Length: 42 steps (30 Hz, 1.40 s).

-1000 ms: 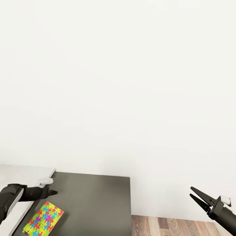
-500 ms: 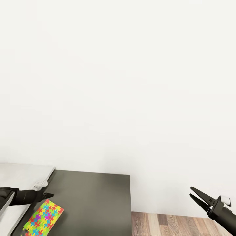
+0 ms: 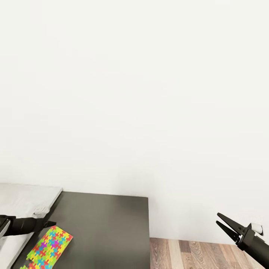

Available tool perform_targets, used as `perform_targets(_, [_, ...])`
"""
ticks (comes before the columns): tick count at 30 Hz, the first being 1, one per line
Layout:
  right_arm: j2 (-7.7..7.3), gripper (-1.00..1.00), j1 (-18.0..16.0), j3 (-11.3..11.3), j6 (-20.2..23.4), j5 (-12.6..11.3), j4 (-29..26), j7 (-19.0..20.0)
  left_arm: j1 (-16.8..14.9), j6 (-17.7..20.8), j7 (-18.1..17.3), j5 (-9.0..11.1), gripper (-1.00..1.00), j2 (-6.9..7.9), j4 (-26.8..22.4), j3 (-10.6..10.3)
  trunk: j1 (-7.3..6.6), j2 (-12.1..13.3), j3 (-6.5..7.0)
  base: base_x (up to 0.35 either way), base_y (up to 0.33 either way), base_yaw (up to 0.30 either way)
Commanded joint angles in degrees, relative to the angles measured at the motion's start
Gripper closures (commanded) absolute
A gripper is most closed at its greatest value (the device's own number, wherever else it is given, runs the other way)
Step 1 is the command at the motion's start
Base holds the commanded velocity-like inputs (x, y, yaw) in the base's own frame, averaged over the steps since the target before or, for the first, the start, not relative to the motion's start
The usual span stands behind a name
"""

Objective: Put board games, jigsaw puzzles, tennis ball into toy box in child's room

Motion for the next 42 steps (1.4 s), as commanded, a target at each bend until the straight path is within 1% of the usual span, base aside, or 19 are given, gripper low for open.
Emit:
perform_targets(1, [-0.01,-1.00,0.0,0.0,0.3,0.0,0.0,0.1,0.0,0.5,-0.2,0.1,-1.00,0.03,0.1,0.2,0.03,-0.1,-0.21,0.000,0.000,0.000])
perform_targets(5, [-0.01,-1.00,0.0,0.0,0.3,0.0,0.0,0.2,0.0,-0.1,-0.3,0.1,-1.00,0.12,0.3,0.1,0.03,-0.1,-0.58,0.000,0.000,0.000])
perform_targets(10, [-0.01,-1.00,0.0,0.0,0.3,0.1,0.0,0.2,0.0,-2.5,-0.5,0.2,-1.00,0.12,1.4,0.1,0.03,-0.1,-1.05,0.000,0.000,0.000])
perform_targets(14, [-0.01,-1.00,0.0,-0.1,0.3,0.1,0.0,0.2,0.0,-3.0,-0.6,0.2,-1.00,0.11,1.8,0.1,0.03,-0.1,-1.42,0.000,0.000,0.000])
perform_targets(29, [-0.01,-1.00,0.0,-0.1,0.3,0.1,0.0,0.2,0.0,-4.0,-0.6,0.2,-1.00,0.11,1.9,0.1,0.03,-0.1,-2.82,0.000,0.000,0.000])
perform_targets(42, [-0.01,-1.00,0.0,-0.1,0.3,0.1,0.0,0.3,0.0,-4.1,-0.6,0.1,-1.00,0.11,1.9,-0.1,0.03,-0.1,-4.03,0.000,0.000,0.000])
